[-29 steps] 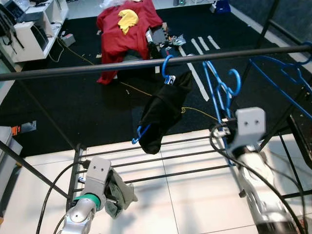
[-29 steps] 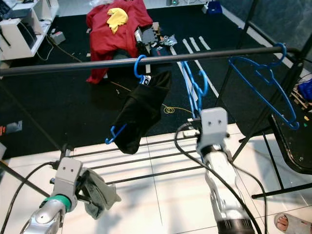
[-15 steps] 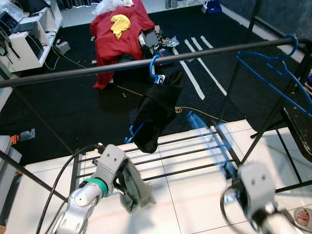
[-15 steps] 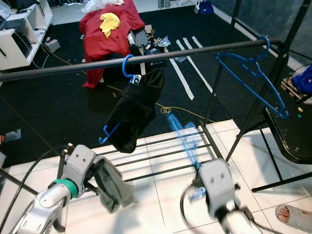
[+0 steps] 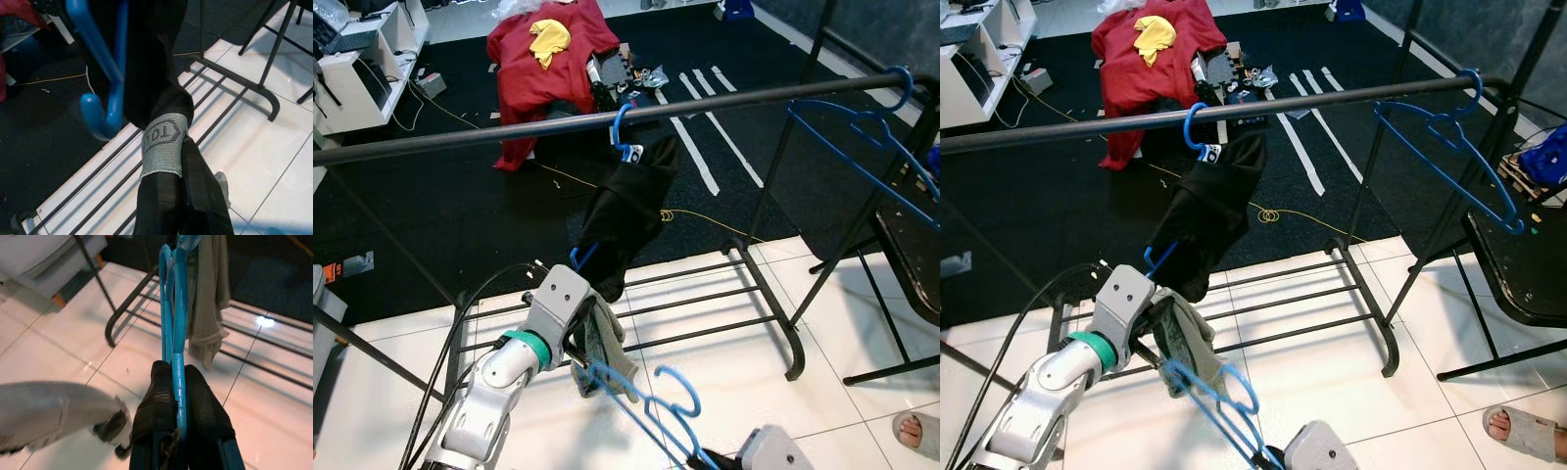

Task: Hang hanger

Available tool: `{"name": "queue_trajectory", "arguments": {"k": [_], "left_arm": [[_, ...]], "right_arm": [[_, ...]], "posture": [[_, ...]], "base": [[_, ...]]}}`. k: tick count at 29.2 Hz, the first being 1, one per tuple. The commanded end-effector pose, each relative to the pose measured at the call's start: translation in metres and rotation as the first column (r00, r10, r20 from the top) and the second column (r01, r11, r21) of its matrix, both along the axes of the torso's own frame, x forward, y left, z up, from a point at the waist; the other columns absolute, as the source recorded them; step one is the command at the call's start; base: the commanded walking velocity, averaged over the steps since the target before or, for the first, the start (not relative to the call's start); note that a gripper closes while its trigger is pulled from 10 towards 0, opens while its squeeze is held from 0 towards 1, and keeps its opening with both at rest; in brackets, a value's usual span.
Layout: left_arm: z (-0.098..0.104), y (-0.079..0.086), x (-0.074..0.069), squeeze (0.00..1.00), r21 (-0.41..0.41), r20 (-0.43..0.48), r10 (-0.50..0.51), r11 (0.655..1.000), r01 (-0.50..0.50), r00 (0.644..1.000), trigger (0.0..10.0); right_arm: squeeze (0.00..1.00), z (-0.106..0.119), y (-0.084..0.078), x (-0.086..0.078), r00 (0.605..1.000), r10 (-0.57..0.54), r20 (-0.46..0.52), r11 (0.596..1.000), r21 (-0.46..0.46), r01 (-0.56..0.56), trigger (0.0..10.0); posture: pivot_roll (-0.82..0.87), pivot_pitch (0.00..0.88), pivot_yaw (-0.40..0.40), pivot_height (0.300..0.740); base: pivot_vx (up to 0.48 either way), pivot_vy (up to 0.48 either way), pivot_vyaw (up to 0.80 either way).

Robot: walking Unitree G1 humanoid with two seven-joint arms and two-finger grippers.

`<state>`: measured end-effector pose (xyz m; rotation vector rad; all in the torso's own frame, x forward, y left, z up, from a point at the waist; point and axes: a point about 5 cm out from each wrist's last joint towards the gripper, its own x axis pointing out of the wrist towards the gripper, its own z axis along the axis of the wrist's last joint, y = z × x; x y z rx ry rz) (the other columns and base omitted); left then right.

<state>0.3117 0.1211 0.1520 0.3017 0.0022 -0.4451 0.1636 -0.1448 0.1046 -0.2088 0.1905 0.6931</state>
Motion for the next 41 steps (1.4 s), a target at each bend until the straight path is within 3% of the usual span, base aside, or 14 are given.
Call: {"name": "queue_trajectory", "arguments": {"k": [1,3,7,11,15,17,22,25,34,37,39,41], "left_arm": [[-0.001,0.001,-0.004,0.0,0.002,-0.015,-0.008,1.0,0.008,1.0,10.0],[-0.001,0.001,-0.004,0.0,0.002,-0.015,-0.008,1.0,0.008,1.0,10.0],[0.004,0.011,0.0,0.0,0.017,-0.002,0.03,0.999,-0.03,1.0,10.0],[0.005,0.016,0.0,0.0,0.02,0.001,0.052,0.998,-0.052,0.999,10.0],[0.002,0.021,0.0,0.0,0.039,-0.001,0.084,0.996,-0.084,0.996,10.0],[-0.004,0.028,0.002,0.0,0.109,-0.001,0.151,0.983,-0.15,0.989,10.0],[-0.004,0.035,0.004,0.0,0.11,-0.012,0.188,0.976,-0.186,0.982,10.0],[-0.001,0.037,0.0,0.0,0.087,-0.028,0.162,0.983,-0.16,0.986,10.0],[0.009,0.013,-0.015,0.0,-0.005,-0.081,-0.011,1.0,0.011,0.997,10.0],[0.018,0.006,-0.022,0.0,-0.076,-0.1,-0.075,0.995,0.067,0.992,10.0],[0.02,0.005,-0.023,0.0,-0.095,-0.105,-0.087,0.992,0.077,0.991,10.0],[0.025,0.004,-0.019,0.0,-0.104,-0.077,-0.051,0.994,0.043,0.996,10.0]], "right_arm": [[0.0,-0.001,0.002,0.008,0.999,-0.026,0.033,1.0,0.002,0.026,10.0],[0.0,-0.001,0.002,0.008,0.999,-0.026,0.033,1.0,0.002,0.026,10.0],[0.0,0.006,0.005,0.03,0.991,-0.045,0.127,0.999,-0.017,0.047,10.0],[0.0,0.006,0.006,0.037,0.986,-0.041,0.164,0.998,-0.047,0.05,10.0],[0.0,0.009,0.005,0.04,0.974,-0.054,0.218,0.994,-0.086,0.074,10.0],[0.0,0.012,0.005,0.039,0.963,-0.063,0.263,0.988,-0.121,0.098,10.0],[0.0,0.011,0.006,0.037,0.956,-0.066,0.287,0.984,-0.143,0.11,10.0],[0.0,0.009,0.007,0.041,0.949,-0.071,0.306,0.98,-0.154,0.123,10.0],[0.0,0.006,0.024,0.071,0.935,0.02,0.355,0.981,-0.19,0.051,10.0],[0.0,0.005,0.034,0.084,0.93,0.069,0.361,0.978,-0.208,0.008,10.0],[0.0,0.005,0.036,0.085,0.929,0.088,0.358,0.976,-0.216,-0.009,10.0],[0.0,0.001,0.046,0.08,0.932,0.162,0.323,0.973,-0.21,-0.097,10.0]], "posture": [[-0.29,0.22,0.167,0.74],[-0.29,0.22,0.167,0.74],[-0.27,0.213,0.171,0.74],[-0.26,0.208,0.164,0.74],[-0.26,0.21,0.156,0.74],[-0.26,0.212,0.154,0.74],[-0.27,0.215,0.156,0.74],[-0.27,0.215,0.156,0.74],[-0.26,0.209,0.168,0.74],[-0.24,0.205,0.163,0.74],[-0.24,0.205,0.163,0.74],[-0.22,0.199,0.15,0.74]], "base": [[0.0,0.0,0.0],[0.0,0.0,0.0],[0.0,0.0,0.0],[0.0,0.0,0.0],[0.0,0.0,0.0],[0.0,0.0,0.0],[0.0,0.0,0.0],[0.0,0.0,0.0],[0.0,0.0,0.0],[0.0,0.0,0.0],[0.0,0.0,0.0],[0.0,0.0,0.0]]}}
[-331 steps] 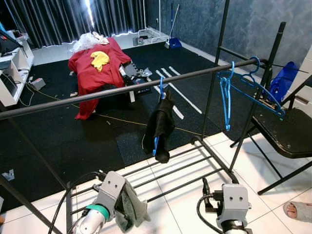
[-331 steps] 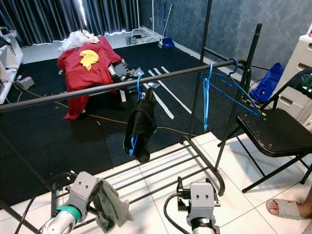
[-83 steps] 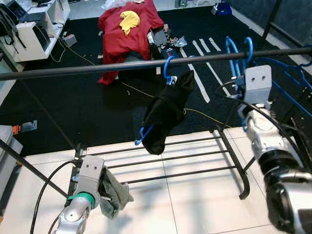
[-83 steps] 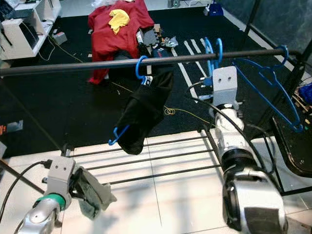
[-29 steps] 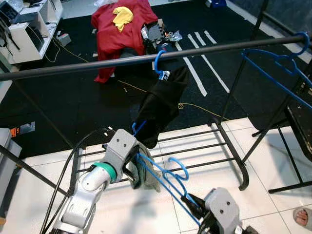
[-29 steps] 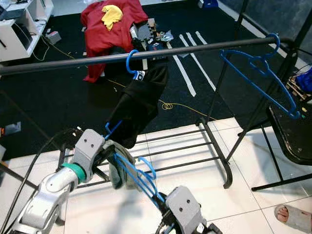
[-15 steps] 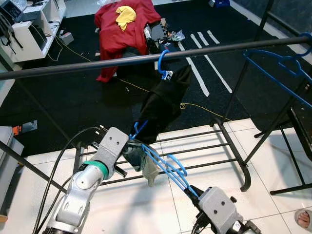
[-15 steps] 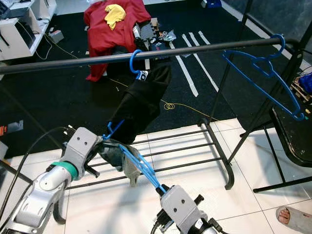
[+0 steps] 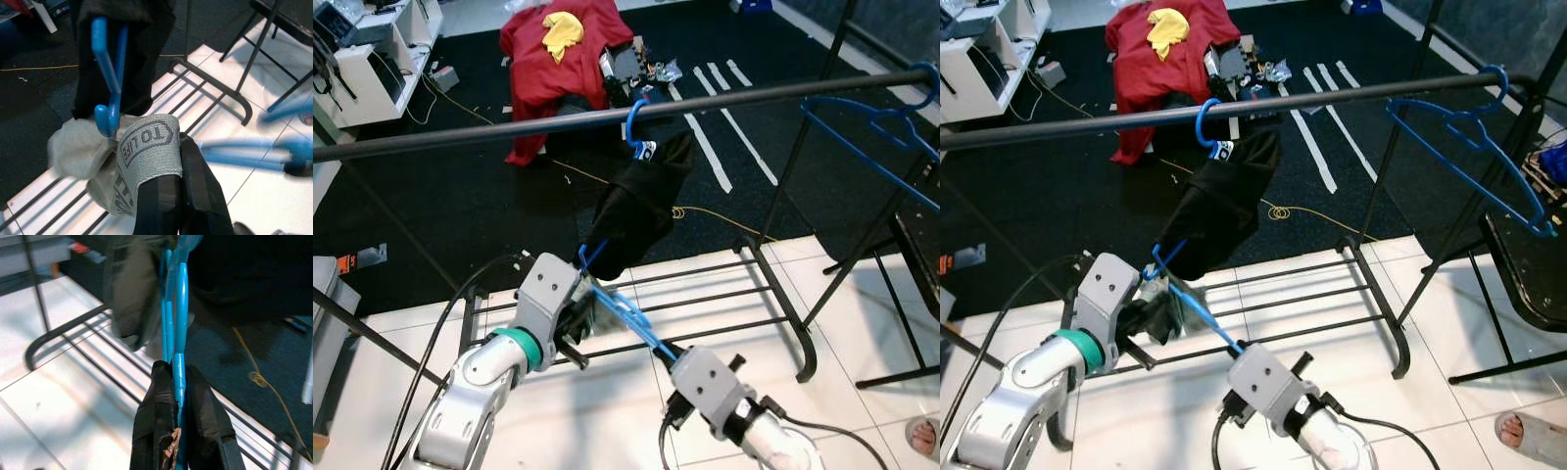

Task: Hang hanger

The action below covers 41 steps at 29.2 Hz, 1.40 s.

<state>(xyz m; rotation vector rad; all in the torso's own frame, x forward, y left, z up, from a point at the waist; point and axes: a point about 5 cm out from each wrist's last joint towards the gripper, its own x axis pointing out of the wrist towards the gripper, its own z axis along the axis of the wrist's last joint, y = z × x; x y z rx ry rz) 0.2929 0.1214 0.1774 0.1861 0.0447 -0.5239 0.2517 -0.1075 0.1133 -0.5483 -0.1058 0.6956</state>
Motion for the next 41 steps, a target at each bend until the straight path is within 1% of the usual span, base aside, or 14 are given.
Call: {"name": "queue_trajectory", "arguments": {"k": [1,3,7,13,17,18,20,23,25,28,29,34,37,41], "left_arm": [[0.0,0.004,0.001,0.0,-0.002,0.005,0.037,0.999,-0.037,0.999,10.0],[0.001,0.004,0.002,0.0,-0.003,0.01,0.044,0.999,-0.044,0.999,10.0],[0.013,0.019,0.016,0.0,-0.012,0.067,0.205,0.979,-0.205,0.976,10.0],[0.015,0.018,0.014,0.0,-0.01,0.055,0.18,0.984,-0.179,0.982,10.0],[0.013,0.013,0.007,0.0,-0.001,0.029,0.102,0.995,-0.103,0.994,10.0],[0.011,0.008,0.001,0.0,0.011,0.014,0.034,0.999,-0.034,0.999,10.0],[0.009,-0.001,-0.011,0.0,0.024,-0.013,-0.092,0.995,0.092,0.996,10.0],[0.008,-0.004,-0.014,0.0,0.024,-0.022,-0.134,0.991,0.134,0.991,10.0],[0.007,-0.007,-0.02,0.0,0.019,-0.039,-0.195,0.98,0.196,0.98,10.0],[0.007,-0.008,-0.022,0.0,0.019,-0.044,-0.216,0.976,0.217,0.975,10.0],[0.006,-0.007,-0.028,0.0,0.021,-0.051,-0.244,0.969,0.245,0.969,10.0],[0.005,-0.008,-0.036,0.0,0.019,-0.053,-0.293,0.956,0.294,0.955,10.0],[0.005,-0.009,-0.038,0.0,0.02,-0.052,-0.301,0.953,0.302,0.952,10.0],[0.012,-0.009,-0.034,0.0,0.017,-0.01,-0.281,0.96,0.281,0.96,10.0]], "right_arm": [[0.0,-0.008,0.011,-0.01,0.996,0.073,-0.046,0.997,0.012,-0.072,10.0],[0.0,-0.008,0.011,-0.011,0.996,0.08,-0.049,0.997,0.012,-0.079,10.0],[0.0,-0.019,0.005,-0.026,0.989,0.107,-0.098,0.994,-0.003,-0.108,10.0],[0.0,-0.023,-0.001,-0.028,0.99,0.094,-0.1,0.995,-0.012,-0.096,10.0],[0.0,-0.02,-0.004,-0.023,0.995,0.074,-0.07,0.997,-0.018,-0.076,10.0],[0.0,-0.015,-0.003,-0.015,0.997,0.068,-0.037,0.997,-0.018,-0.069,10.0],[0.0,0.001,0.004,0.003,0.996,0.087,0.029,0.996,-0.01,-0.087,10.0],[0.0,0.006,0.008,0.009,0.994,0.099,0.046,0.995,0.0,-0.099,10.0],[0.0,0.016,0.021,0.016,0.988,0.137,0.067,0.99,0.036,-0.14,10.0],[0.0,0.02,0.026,0.017,0.986,0.154,0.072,0.986,0.061,-0.158,10.0],[0.0,0.032,0.035,0.011,0.977,0.196,0.081,0.97,0.131,-0.205,10.0],[0.0,0.051,0.04,0.007,0.971,0.205,0.127,0.949,0.219,-0.229,10.0],[0.0,0.056,0.04,0.01,0.967,0.193,0.164,0.954,0.2,-0.224,10.0],[0.0,0.054,0.037,0.016,0.946,0.176,0.272,0.978,0.056,-0.199,10.0]], "posture": [[-0.21,0.198,0.145,0.74],[-0.21,0.198,0.145,0.74],[-0.22,0.198,0.134,0.74],[-0.23,0.199,0.135,0.74],[-0.24,0.199,0.139,0.74],[-0.24,0.194,0.151,0.74],[-0.24,0.19,0.157,0.74],[-0.24,0.189,0.158,0.74],[-0.23,0.186,0.16,0.74],[-0.22,0.184,0.158,0.74],[-0.21,0.19,0.15,0.74],[-0.21,0.191,0.149,0.74],[-0.21,0.196,0.15,0.74],[-0.22,0.197,0.151,0.74]], "base": [[0.0,0.0,0.0],[0.0,0.0,0.0],[0.0,0.0,0.0],[0.0,0.0,0.0],[0.0,0.0,0.0],[0.0,0.0,0.0],[0.0,0.0,0.0],[0.0,0.0,0.0],[0.0,0.0,0.0],[0.0,0.0,0.0],[0.0,0.0,0.0],[0.0,0.0,0.0],[0.0,0.0,0.0],[0.0,0.0,0.0]]}}
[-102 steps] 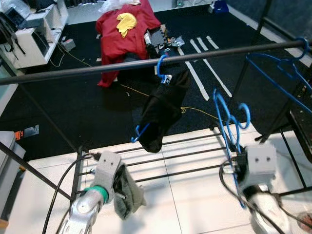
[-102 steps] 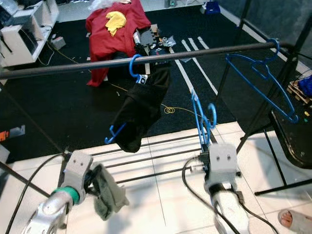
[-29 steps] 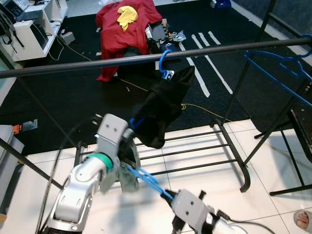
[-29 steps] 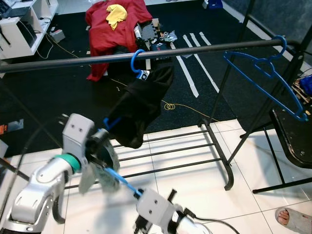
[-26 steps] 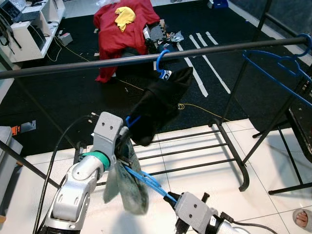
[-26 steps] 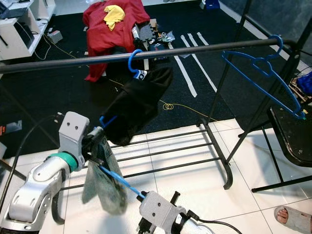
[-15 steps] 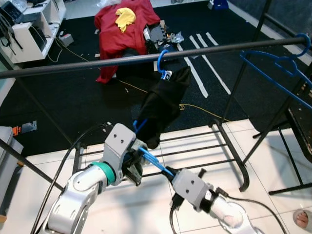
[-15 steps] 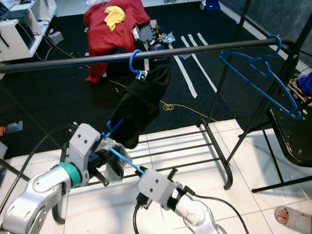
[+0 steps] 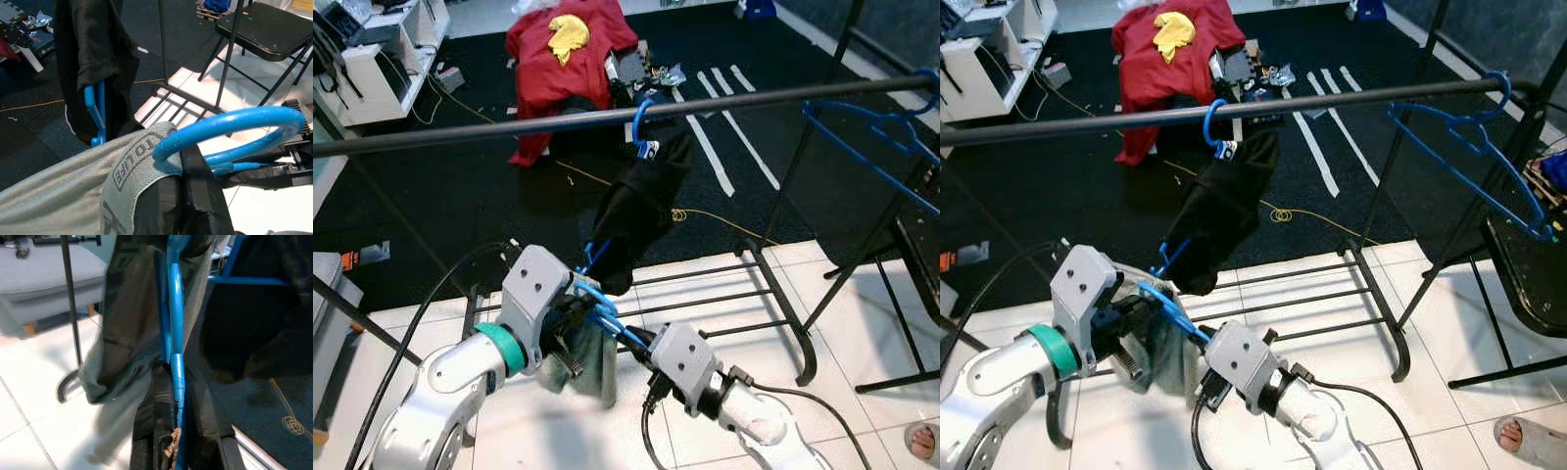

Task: Hang hanger

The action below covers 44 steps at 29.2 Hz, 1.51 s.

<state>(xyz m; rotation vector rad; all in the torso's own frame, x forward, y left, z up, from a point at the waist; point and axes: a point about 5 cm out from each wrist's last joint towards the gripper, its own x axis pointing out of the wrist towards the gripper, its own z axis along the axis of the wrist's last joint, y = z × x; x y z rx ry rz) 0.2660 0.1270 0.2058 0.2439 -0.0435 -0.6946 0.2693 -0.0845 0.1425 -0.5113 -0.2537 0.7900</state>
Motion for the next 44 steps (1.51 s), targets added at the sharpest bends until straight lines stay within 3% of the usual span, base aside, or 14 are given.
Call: {"name": "queue_trajectory", "arguments": {"k": [1,4,9,18,19,20,21,29,30,33,41,42,43,44], "left_arm": [[-0.016,-0.015,-0.007,0.0,-0.006,-0.091,-0.104,0.995,0.104,0.99,10.0],[0.003,-0.01,0.003,0.0,-0.076,-0.021,-0.047,0.996,0.046,0.999,10.0],[0.019,-0.006,0.007,0.0,-0.134,0.035,-0.03,0.99,0.034,0.999,10.0],[0.033,-0.005,-0.003,0.0,-0.07,0.122,-0.102,0.991,0.111,0.987,10.0],[0.035,-0.003,-0.006,0.26,-0.027,0.145,-0.124,0.991,0.129,0.982,10.0],[0.035,-0.003,-0.006,0.26,-0.027,0.145,-0.124,0.991,0.129,0.982,10.0],[0.036,-0.002,-0.007,1.0,0.001,0.155,-0.128,0.992,0.129,0.98,10.0],[0.039,0.014,-0.006,0.99,0.021,0.156,-0.077,0.997,0.075,0.985,10.0],[0.04,0.023,-0.002,0.0,-0.04,0.128,-0.016,0.999,0.021,0.992,10.0],[0.031,0.037,0.002,0.0,-0.177,0.016,0.069,0.982,-0.066,0.997,10.0],[0.01,0.052,-0.003,0.0,-0.095,-0.035,0.116,0.988,-0.118,0.993,10.0],[0.004,0.059,-0.006,0.76,-0.069,-0.064,0.124,0.989,-0.128,0.99,10.0],[0.004,0.059,-0.006,0.76,-0.069,-0.064,0.124,0.989,-0.128,0.99,10.0],[0.0,0.064,-0.009,1.0,-0.066,-0.096,0.124,0.989,-0.131,0.988,10.0]], "right_arm": [[0.0,0.025,0.014,-0.001,0.983,0.054,0.175,0.998,0.019,-0.058,10.0],[0.0,0.024,0.008,-0.003,0.947,0.049,0.316,0.996,-0.087,-0.023,10.0],[0.0,0.028,0.004,-0.003,0.917,0.048,0.395,0.994,-0.112,-0.004,10.0],[0.0,0.031,0.004,0.002,0.925,0.016,0.38,0.999,-0.052,0.004,10.0],[0.0,0.031,0.005,0.005,0.934,0.004,0.358,1.0,-0.016,0.002,10.0],[0.0,0.031,0.005,0.005,0.934,0.004,0.358,1.0,-0.016,0.002,10.0],[0.0,0.031,0.006,0.007,0.938,-0.002,0.347,1.0,0.006,0.0,10.0],[0.0,0.033,0.009,0.012,0.928,-0.017,0.373,0.999,0.032,0.005,10.0],[0.0,0.034,0.009,0.014,0.922,-0.026,0.386,0.999,0.036,0.013,10.0],[0.0,0.034,0.008,0.016,0.915,-0.036,0.402,0.999,0.04,0.022,10.0],[0.0,0.036,0.005,0.019,0.911,-0.048,0.41,0.998,0.046,0.032,10.0],[0.0,0.036,0.004,0.02,0.914,-0.05,0.402,0.998,0.051,0.032,10.0],[0.0,0.036,0.004,0.02,0.914,-0.05,0.402,0.998,0.051,0.032,10.0],[0.0,0.033,0.005,0.019,0.922,-0.047,0.385,0.998,0.059,0.026,10.0]], "posture": [[-0.22,0.197,0.151,0.74],[-0.22,0.197,0.153,0.74],[-0.22,0.197,0.153,0.74],[-0.21,0.188,0.151,0.74],[-0.2,0.185,0.151,0.74],[-0.2,0.185,0.151,0.74],[-0.2,0.184,0.151,0.74],[-0.19,0.182,0.154,0.74],[-0.18,0.182,0.153,0.74],[-0.18,0.181,0.155,0.74],[-0.18,0.184,0.152,0.74],[-0.18,0.185,0.152,0.74],[-0.18,0.185,0.152,0.74],[-0.17,0.186,0.149,0.74]], "base": [[0.0,0.0,0.0],[0.0,0.0,0.0],[0.0,0.0,0.0],[0.0,0.0,0.0],[0.0,0.0,0.0],[0.0,0.0,0.0],[0.0,0.0,0.0],[0.0,0.0,0.0],[0.0,0.0,0.0],[0.0,0.0,0.0],[0.0,0.0,0.0],[0.0,0.0,0.0],[0.0,0.0,0.0],[0.0,0.0,0.0]]}}
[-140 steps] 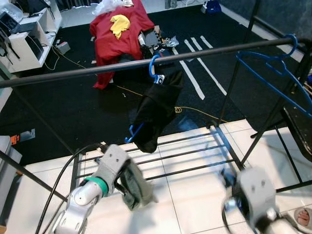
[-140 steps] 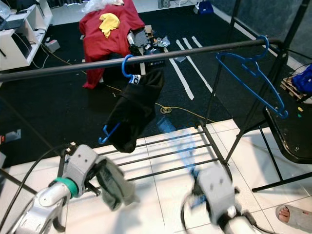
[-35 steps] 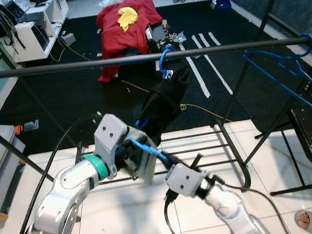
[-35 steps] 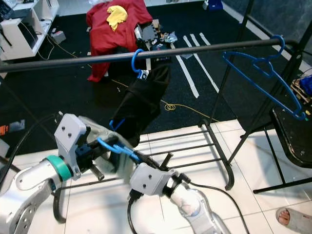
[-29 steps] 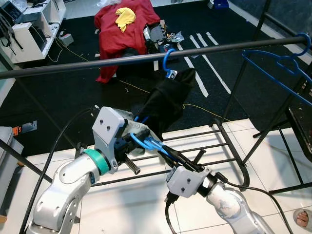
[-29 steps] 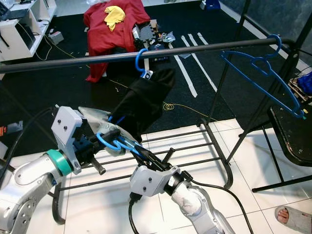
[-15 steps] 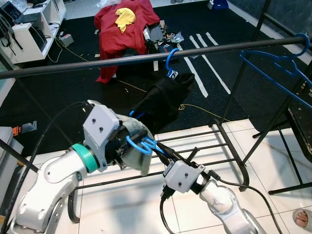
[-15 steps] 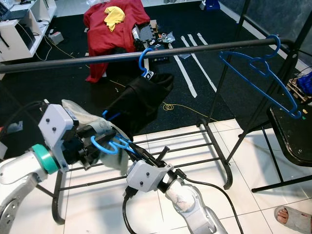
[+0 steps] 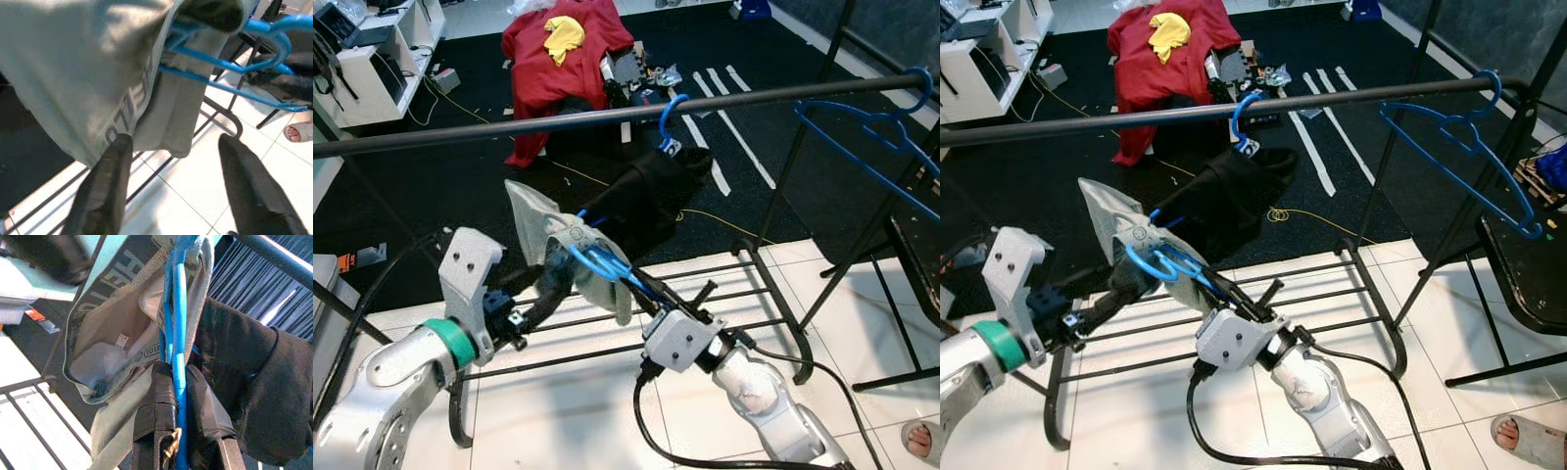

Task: Hang hanger

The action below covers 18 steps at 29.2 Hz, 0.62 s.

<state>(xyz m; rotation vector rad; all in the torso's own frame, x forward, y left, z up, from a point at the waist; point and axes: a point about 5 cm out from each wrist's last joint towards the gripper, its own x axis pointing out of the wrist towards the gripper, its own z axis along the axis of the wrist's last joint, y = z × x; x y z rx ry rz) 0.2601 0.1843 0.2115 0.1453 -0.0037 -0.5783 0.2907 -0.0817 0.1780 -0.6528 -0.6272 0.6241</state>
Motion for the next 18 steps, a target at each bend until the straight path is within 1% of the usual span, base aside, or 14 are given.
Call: {"name": "queue_trajectory", "arguments": {"k": [1,2,3,5,6,7,9,10,11,13,14,15,17,18], "left_arm": [[-0.006,0.006,-0.003,1.0,0.01,-0.036,0.006,1.0,-0.006,0.999,10.0],[-0.006,0.006,-0.003,1.0,0.01,-0.036,0.006,1.0,-0.006,0.999,10.0],[-0.009,0.01,-0.004,1.0,0.011,-0.054,0.029,1.0,-0.028,0.998,10.0],[-0.009,0.01,-0.004,1.0,0.011,-0.054,0.029,1.0,-0.028,0.998,10.0],[-0.011,0.016,-0.002,0.22,0.057,-0.02,0.082,0.995,-0.081,0.996,10.0],[-0.01,0.019,0.001,0.01,0.125,0.047,0.126,0.983,-0.131,0.991,10.0],[-0.01,0.019,0.001,0.01,0.125,0.047,0.126,0.983,-0.131,0.991,10.0],[-0.007,0.023,0.004,0.01,0.203,0.128,0.165,0.961,-0.189,0.978,10.0],[-0.004,0.027,0.006,0.02,0.27,0.205,0.181,0.934,-0.234,0.962,10.0],[-0.004,0.027,0.006,0.02,0.27,0.205,0.181,0.934,-0.234,0.962,10.0],[-0.001,0.028,0.006,0.02,0.325,0.27,0.168,0.911,-0.254,0.948,10.0],[-0.001,0.028,0.006,0.02,0.325,0.27,0.168,0.911,-0.254,0.948,10.0],[0.006,0.028,0.008,0.02,0.388,0.368,0.139,0.876,-0.287,0.919,10.0],[0.006,0.028,0.008,0.02,0.388,0.368,0.139,0.876,-0.287,0.919,10.0]], "right_arm": [[0.0,-0.002,0.002,-0.002,1.0,0.021,-0.013,0.999,0.025,-0.021,10.0],[0.0,-0.002,0.002,-0.002,1.0,0.021,-0.013,0.999,0.025,-0.021,10.0],[0.0,-0.007,0.007,-0.004,0.999,0.037,-0.039,0.999,0.037,-0.035,10.0],[0.0,-0.007,0.007,-0.004,0.999,0.037,-0.039,0.999,0.037,-0.035,10.0],[0.0,-0.015,0.013,-0.008,0.992,0.071,-0.103,0.996,0.053,-0.065,10.0],[0.0,-0.023,0.017,-0.013,0.982,0.103,-0.159,0.994,0.057,-0.095,10.0],[0.0,-0.023,0.017,-0.013,0.982,0.103,-0.159,0.994,0.057,-0.095,10.0],[0.0,-0.03,0.017,-0.016,0.966,0.128,-0.223,0.991,0.067,-0.116,10.0],[0.0,-0.037,0.013,-0.019,0.954,0.131,-0.27,0.991,0.073,-0.115,10.0],[0.0,-0.037,0.013,-0.019,0.954,0.131,-0.27,0.991,0.073,-0.115,10.0],[0.0,-0.043,0.007,-0.022,0.944,0.123,-0.306,0.992,0.076,-0.105,10.0],[0.0,-0.043,0.007,-0.022,0.944,0.123,-0.306,0.992,0.076,-0.105,10.0],[0.0,-0.049,-0.003,-0.027,0.933,0.103,-0.344,0.994,0.078,-0.081,10.0],[0.0,-0.049,-0.003,-0.027,0.933,0.103,-0.344,0.994,0.078,-0.081,10.0]], "posture": [[-0.17,0.186,0.149,0.74],[-0.17,0.186,0.149,0.74],[-0.16,0.188,0.15,0.74],[-0.16,0.188,0.15,0.74],[-0.15,0.19,0.147,0.74],[-0.15,0.19,0.146,0.74],[-0.15,0.19,0.146,0.74],[-0.15,0.19,0.146,0.74],[-0.15,0.19,0.147,0.74],[-0.15,0.19,0.147,0.74],[-0.15,0.191,0.147,0.74],[-0.15,0.191,0.147,0.74],[-0.16,0.191,0.15,0.74],[-0.16,0.191,0.15,0.74]], "base": [[0.0,0.0,0.0],[0.0,0.0,0.0],[0.0,0.0,0.0],[0.0,0.0,0.0],[0.0,0.0,0.0],[0.0,0.0,0.0],[0.0,0.0,0.0],[0.0,0.0,0.0],[0.0,0.0,0.0],[0.0,0.0,0.0],[0.0,0.0,0.0],[0.0,0.0,0.0],[0.0,0.0,0.0],[0.0,0.0,0.0]]}}
